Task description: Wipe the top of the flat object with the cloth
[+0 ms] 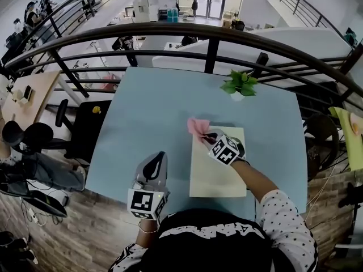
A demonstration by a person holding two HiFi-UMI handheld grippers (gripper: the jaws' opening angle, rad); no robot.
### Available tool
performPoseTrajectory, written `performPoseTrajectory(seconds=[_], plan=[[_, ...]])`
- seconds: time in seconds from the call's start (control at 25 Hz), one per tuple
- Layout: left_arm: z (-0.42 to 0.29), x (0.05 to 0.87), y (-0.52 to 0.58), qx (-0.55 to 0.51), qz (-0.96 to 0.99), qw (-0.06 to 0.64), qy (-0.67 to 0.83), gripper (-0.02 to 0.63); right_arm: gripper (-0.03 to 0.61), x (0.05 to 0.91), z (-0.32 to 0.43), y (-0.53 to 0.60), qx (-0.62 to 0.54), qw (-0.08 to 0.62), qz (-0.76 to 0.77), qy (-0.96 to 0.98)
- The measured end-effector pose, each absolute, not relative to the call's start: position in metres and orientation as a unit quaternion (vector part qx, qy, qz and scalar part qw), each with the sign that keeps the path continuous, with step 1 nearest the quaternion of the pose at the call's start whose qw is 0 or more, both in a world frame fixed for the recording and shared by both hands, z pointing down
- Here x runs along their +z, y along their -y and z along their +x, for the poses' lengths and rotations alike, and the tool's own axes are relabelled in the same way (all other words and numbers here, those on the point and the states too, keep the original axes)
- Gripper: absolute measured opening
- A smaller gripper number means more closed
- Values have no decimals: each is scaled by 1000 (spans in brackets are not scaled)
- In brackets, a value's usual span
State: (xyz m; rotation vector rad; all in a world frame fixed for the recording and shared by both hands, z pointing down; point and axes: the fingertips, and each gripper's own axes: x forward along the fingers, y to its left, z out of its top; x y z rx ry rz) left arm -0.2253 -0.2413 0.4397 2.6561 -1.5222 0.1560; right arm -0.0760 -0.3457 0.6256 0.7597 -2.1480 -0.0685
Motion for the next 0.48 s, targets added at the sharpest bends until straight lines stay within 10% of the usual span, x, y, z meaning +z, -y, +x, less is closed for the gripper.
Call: performPoseTrajectory(seconds=[0.48], plan=[[-220,431,234,41,869,27,492,0,6,628,-80,317,-25,427,283,859]])
